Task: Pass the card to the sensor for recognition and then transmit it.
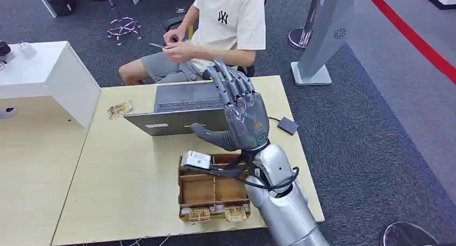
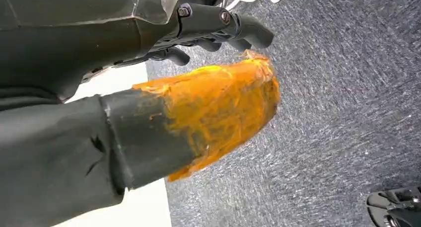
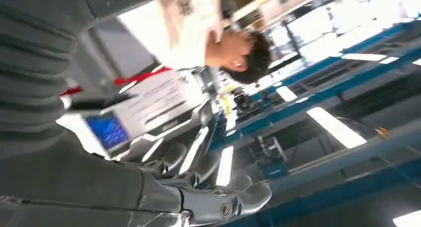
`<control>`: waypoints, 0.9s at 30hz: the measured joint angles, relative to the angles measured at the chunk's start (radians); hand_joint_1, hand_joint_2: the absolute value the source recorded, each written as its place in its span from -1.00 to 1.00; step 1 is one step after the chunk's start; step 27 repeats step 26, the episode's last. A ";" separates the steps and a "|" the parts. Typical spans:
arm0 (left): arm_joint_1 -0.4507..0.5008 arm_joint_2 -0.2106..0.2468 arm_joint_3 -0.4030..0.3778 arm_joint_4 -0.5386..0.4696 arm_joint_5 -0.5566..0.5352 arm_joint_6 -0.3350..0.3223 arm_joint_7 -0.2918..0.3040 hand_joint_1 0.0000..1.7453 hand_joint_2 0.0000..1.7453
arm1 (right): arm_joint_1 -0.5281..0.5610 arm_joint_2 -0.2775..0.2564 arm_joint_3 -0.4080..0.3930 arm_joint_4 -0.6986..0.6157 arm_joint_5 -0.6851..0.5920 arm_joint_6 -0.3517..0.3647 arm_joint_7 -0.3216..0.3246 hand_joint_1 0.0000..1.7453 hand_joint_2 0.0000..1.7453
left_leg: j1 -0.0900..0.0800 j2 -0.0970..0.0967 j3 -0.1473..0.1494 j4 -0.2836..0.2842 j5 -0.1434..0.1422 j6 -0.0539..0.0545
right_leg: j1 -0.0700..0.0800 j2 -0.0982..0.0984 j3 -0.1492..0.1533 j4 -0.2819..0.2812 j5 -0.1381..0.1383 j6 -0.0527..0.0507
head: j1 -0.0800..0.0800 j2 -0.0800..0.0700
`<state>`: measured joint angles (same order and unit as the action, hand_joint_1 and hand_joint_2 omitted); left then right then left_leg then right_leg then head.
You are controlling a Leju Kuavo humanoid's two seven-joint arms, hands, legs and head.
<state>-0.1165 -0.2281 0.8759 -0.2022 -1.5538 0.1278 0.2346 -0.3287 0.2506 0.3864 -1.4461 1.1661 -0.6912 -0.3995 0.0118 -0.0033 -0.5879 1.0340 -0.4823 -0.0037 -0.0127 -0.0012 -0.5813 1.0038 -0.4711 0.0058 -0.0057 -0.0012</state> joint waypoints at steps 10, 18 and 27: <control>0.015 0.001 0.015 0.000 0.037 0.019 -0.014 -1.00 -1.00 | 0.180 -0.070 0.135 -0.234 -1.040 0.458 -0.071 -1.00 -1.00 | 0.000 0.000 -0.001 0.000 0.000 0.000 | 0.000 -0.001 0.000 0.000 0.000 0.000 | 0.000 0.000; 0.015 0.007 0.024 0.000 0.034 0.019 -0.025 -1.00 -1.00 | 0.284 -0.154 0.156 -0.267 -1.229 0.928 -0.129 -1.00 -1.00 | 0.000 0.000 0.000 0.000 0.000 0.000 | 0.000 0.000 0.000 0.000 0.000 0.000 | 0.000 0.000; 0.014 0.017 0.025 0.000 0.016 0.019 -0.026 -1.00 -1.00 | 0.322 -0.216 0.223 -0.170 -1.235 1.167 -0.129 -1.00 -1.00 | 0.000 0.000 0.000 0.000 0.000 0.000 | 0.000 0.000 0.000 0.000 0.000 0.000 | 0.000 0.000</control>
